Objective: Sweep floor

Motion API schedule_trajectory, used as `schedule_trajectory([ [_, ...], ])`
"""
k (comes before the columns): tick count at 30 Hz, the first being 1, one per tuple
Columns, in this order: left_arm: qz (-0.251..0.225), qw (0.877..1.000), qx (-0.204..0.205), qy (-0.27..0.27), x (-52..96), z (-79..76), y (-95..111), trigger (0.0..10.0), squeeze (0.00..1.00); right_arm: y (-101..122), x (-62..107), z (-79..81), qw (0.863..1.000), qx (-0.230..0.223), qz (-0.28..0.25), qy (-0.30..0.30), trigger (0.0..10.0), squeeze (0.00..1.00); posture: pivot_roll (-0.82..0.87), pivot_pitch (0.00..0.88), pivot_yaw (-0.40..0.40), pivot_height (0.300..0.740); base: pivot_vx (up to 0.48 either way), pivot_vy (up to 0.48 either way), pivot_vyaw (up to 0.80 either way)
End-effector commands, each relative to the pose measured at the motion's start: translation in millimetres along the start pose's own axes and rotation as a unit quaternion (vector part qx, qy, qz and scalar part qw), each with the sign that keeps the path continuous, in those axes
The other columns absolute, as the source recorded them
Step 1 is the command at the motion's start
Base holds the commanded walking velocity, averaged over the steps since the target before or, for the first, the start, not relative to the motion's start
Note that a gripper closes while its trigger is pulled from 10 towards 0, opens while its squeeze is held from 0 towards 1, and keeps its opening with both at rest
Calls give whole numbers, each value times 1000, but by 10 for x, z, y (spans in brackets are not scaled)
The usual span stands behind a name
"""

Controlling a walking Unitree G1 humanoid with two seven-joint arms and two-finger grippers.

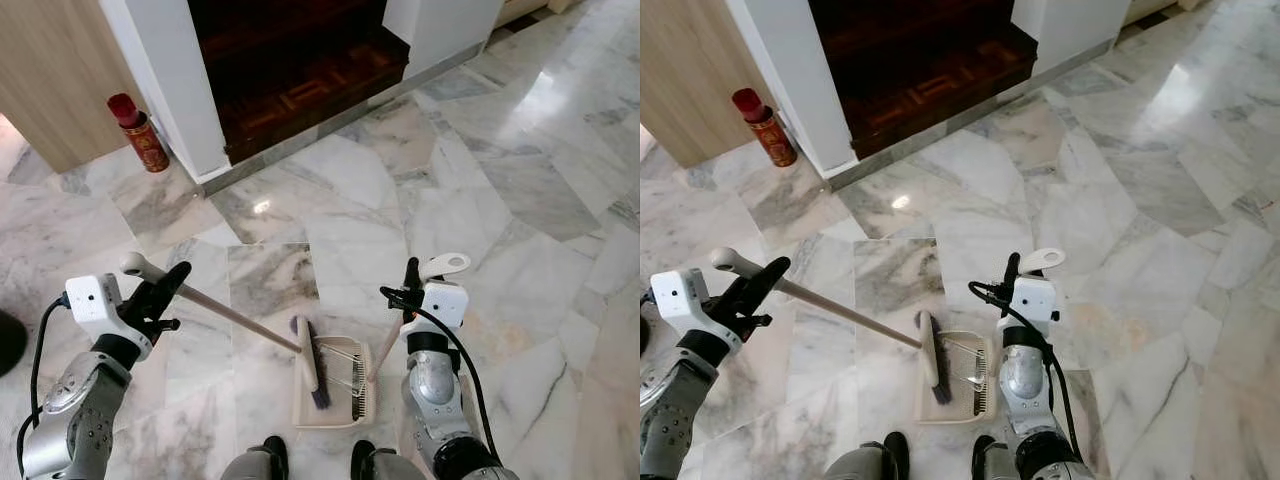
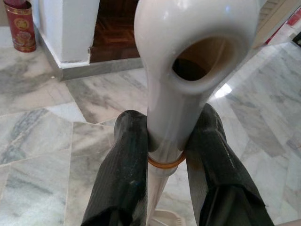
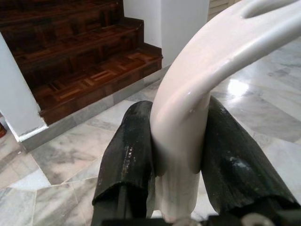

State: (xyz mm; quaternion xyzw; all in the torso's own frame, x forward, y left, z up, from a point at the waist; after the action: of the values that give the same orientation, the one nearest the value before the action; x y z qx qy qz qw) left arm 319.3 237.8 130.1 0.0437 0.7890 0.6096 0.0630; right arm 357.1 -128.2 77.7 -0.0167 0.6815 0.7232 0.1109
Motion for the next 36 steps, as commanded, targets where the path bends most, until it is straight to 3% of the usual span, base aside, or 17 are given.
schedule_trajectory([
  [1, -4, 1000, -6, -6, 28, 5, 61, 10000, 0, -151, 72, -15, 999, 0, 35, -6, 10000, 0, 148, 244, 3, 740, 0, 0, 0],
  [5, -14, 1000, -20, -4, 18, -5, 129, 10000, 0, -137, 45, -13, 999, -2, 35, -7, 10000, 0, 150, 232, 3, 740, 0, 0, 0],
  [7, -49, 997, -56, 11, 0, -6, 324, 10000, 0, -114, 0, -47, 999, -14, 35, -17, 10000, 0, 149, 216, 0, 740, 0, 0, 0],
  [10, -69, 994, -81, 21, -12, -18, 434, 10000, 0, -125, -15, -84, 998, -26, 42, -28, 10000, 0, 150, 205, -3, 740, 0, 0, 0],
  [12, -92, 988, -116, 39, -18, -16, 559, 10000, 0, -128, -35, -123, 998, -34, 46, -36, 10000, 0, 151, 192, -5, 740, 0, 0, 0],
  [13, -108, 980, -160, 45, -18, -45, 647, 10000, 0, -116, -52, -142, 998, -34, 44, -38, 10000, 0, 150, 186, -7, 740, 0, 0, 0],
  [16, -153, 967, -191, 67, -21, -139, 832, 10000, 0, -128, -77, -193, 996, -48, 52, -49, 10000, 0, 141, 158, -12, 740, 0, 0, 0],
  [20, -171, 958, -225, 55, -55, -295, 909, 10000, 0, -114, -107, -238, 996, -54, 52, -53, 10000, 0, 139, 136, -18, 740, 0, 0, 0],
  [24, -168, 955, -240, 40, -90, -370, 849, 10000, 0, -105, -127, -279, 994, -69, 53, -61, 10000, 0, 134, 114, -21, 740, 0, 0, 0],
  [25, -152, 956, -250, 28, -110, -434, 704, 10000, 0, -92, -157, -300, 993, -85, 56, -65, 10000, 0, 129, 96, -28, 740, 0, 0, 0],
  [26, -152, 956, -250, 28, -110, -434, 704, 10000, 0, -92, -157, -300, 993, -85, 56, -65, 10000, 0, 129, 96, -28, 740, 0, 0, 0],
  [28, -113, 957, -265, 22, -142, -481, 406, 10000, 0, -84, -194, -329, 985, -137, 63, -78, 10000, 0, 118, 87, -36, 740, 0, 0, 0],
  [29, -110, 960, -256, 28, -143, -478, 356, 10000, 0, -63, -207, -325, 985, -143, 59, -77, 10000, 0, 118, 87, -36, 740, 0, 0, 0],
  [36, -103, 962, -249, 34, -136, -529, 183, 10000, 0, 172, -314, -301, 986, -159, 18, -55, 10000, 0, 88, 48, -39, 740, 0, 0, 0],
])
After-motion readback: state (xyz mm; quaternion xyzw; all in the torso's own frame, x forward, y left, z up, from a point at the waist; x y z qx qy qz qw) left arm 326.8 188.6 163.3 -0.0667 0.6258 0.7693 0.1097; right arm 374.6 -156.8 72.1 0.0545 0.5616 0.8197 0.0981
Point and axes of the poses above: a point about 5 cm out from each wrist's last joint towards the gripper, its own x axis pointing back from the gripper into the wrist, its own y axis along the axis of the wrist's last joint, z = x × y, the point moved 5 cm from there along -x, pointing out of the wrist towards the gripper, and after that the axes turned 3 degrees about -x, right-handed, at the moved point
